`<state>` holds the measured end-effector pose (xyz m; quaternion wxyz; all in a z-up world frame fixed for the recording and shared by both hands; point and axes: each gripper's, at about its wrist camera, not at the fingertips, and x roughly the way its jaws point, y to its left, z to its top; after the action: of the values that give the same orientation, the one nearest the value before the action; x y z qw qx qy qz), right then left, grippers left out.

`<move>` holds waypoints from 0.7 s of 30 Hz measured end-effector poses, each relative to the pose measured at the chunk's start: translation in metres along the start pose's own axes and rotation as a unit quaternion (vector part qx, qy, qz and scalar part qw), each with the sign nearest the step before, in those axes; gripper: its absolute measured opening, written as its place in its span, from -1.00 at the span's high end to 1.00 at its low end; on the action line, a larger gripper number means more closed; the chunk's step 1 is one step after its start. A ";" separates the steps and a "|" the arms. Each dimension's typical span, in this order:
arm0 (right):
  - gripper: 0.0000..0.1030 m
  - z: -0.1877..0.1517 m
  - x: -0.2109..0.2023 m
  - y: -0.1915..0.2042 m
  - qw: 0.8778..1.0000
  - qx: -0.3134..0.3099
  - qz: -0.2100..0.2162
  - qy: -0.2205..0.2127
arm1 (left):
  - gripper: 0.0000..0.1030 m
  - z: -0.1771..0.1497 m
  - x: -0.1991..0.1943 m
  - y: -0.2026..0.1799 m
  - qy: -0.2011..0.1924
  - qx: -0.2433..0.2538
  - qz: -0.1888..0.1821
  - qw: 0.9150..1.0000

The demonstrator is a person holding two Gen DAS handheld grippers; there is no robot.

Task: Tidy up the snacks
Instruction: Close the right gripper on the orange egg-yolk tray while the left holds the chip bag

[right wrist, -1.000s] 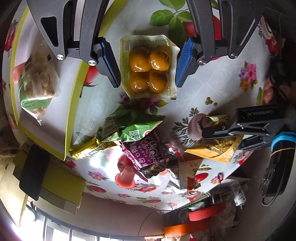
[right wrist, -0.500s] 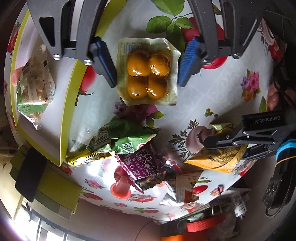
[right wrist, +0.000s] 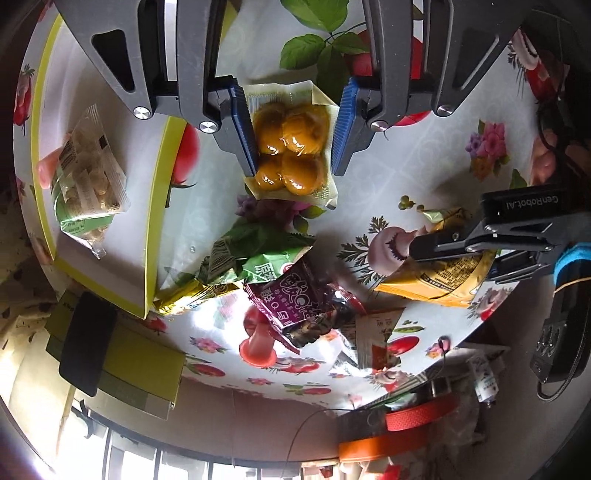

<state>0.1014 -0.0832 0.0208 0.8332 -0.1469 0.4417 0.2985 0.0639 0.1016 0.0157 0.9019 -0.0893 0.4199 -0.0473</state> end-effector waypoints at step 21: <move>-0.19 -0.009 0.010 -0.007 0.998 -0.033 0.000 0.060 | -0.26 -0.006 0.000 -0.008 0.012 0.004 -0.006 1.000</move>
<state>0.1043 -0.0891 0.0076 0.7998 -0.1916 0.4813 0.3034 0.0587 0.0934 0.0134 0.8969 -0.0877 0.4301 -0.0550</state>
